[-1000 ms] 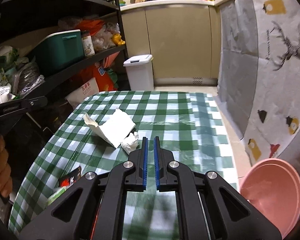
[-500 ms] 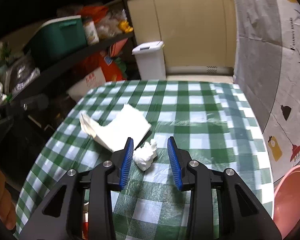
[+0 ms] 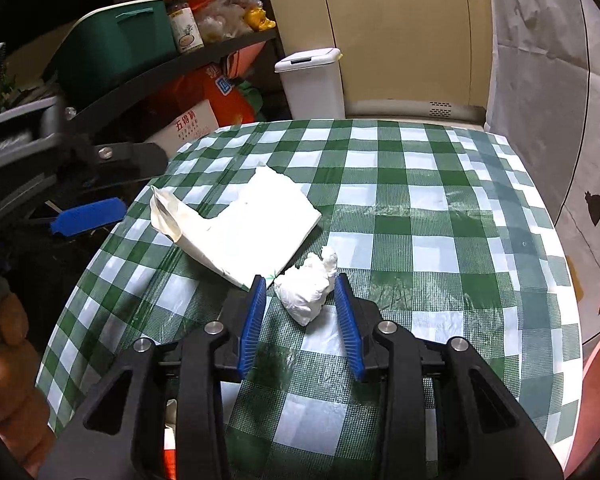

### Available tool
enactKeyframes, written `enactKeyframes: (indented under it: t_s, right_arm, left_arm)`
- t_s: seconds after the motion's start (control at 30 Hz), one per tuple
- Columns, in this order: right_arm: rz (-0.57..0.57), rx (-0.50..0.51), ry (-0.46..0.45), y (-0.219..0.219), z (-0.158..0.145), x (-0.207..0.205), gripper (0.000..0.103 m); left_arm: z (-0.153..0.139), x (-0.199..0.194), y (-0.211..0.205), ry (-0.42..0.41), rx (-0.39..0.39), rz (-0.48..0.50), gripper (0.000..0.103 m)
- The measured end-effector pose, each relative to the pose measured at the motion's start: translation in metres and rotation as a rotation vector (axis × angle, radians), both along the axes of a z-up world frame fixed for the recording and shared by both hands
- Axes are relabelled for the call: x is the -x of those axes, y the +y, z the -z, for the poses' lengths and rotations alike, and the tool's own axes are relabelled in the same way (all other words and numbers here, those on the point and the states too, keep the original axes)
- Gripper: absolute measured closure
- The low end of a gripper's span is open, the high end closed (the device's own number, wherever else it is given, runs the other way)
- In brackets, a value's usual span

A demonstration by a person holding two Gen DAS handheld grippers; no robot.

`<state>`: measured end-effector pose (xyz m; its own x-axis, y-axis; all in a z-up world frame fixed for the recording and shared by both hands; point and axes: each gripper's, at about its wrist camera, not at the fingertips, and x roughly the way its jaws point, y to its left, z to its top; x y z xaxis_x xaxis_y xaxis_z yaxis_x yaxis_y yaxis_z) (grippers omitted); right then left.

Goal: Collect trash
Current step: 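Grasp the crumpled tissue with the right gripper while the left grasps the white paper bag, then carry the tissue with the right tool over the bucket while the left holds the paper bag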

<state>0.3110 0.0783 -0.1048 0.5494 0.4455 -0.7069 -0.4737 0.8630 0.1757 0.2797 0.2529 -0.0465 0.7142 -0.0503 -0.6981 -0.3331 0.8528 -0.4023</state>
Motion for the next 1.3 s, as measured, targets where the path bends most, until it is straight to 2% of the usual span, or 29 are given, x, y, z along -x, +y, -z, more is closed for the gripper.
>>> enactKeyframes:
  t_s: [0.1, 0.2, 0.23, 0.27, 0.33, 0.47, 0.53, 0.73, 0.9, 1.1, 1.3]
  right_arm:
    - [-0.001, 0.0, 0.007, -0.001, 0.002, -0.002, 0.082]
    - [0.0, -0.005, 0.009, -0.002, 0.002, -0.002, 0.091]
    - [-0.004, -0.006, 0.013, -0.002, 0.002, -0.002, 0.091]
    - [-0.006, -0.007, 0.013, -0.001, 0.001, -0.001, 0.092]
    - [0.001, -0.004, -0.004, -0.002, -0.002, 0.001, 0.092]
    - [0.013, -0.004, -0.026, -0.006, -0.008, 0.004, 0.093]
    - [0.016, -0.002, -0.03, -0.009, -0.012, 0.005, 0.093]
    - [0.023, 0.009, -0.058, -0.021, -0.025, 0.019, 0.093]
    - [0.009, 0.018, -0.126, -0.033, -0.055, 0.039, 0.093]
    - [0.016, -0.003, -0.222, -0.047, -0.095, 0.069, 0.093]
    - [0.025, -0.003, -0.29, -0.064, -0.121, 0.099, 0.093]
  left_arm:
    - [0.006, -0.005, -0.004, 0.026, 0.006, 0.004, 0.039]
    - [0.009, -0.008, -0.009, 0.039, -0.007, 0.018, 0.048]
    - [0.01, -0.008, -0.01, 0.044, -0.008, 0.019, 0.05]
    - [0.011, -0.008, -0.01, 0.049, -0.002, 0.02, 0.057]
    - [0.012, -0.008, -0.01, 0.054, 0.002, 0.023, 0.064]
    - [0.011, -0.006, -0.011, 0.062, -0.007, 0.026, 0.087]
    - [0.01, -0.004, -0.009, 0.064, -0.013, 0.023, 0.093]
    - [-0.003, 0.007, -0.005, 0.039, -0.041, 0.004, 0.097]
    - [-0.029, 0.027, -0.013, -0.011, -0.132, 0.02, 0.097]
    - [-0.05, 0.053, -0.013, -0.052, -0.137, 0.006, 0.097]
    - [-0.067, 0.081, -0.021, -0.093, -0.163, 0.013, 0.097]
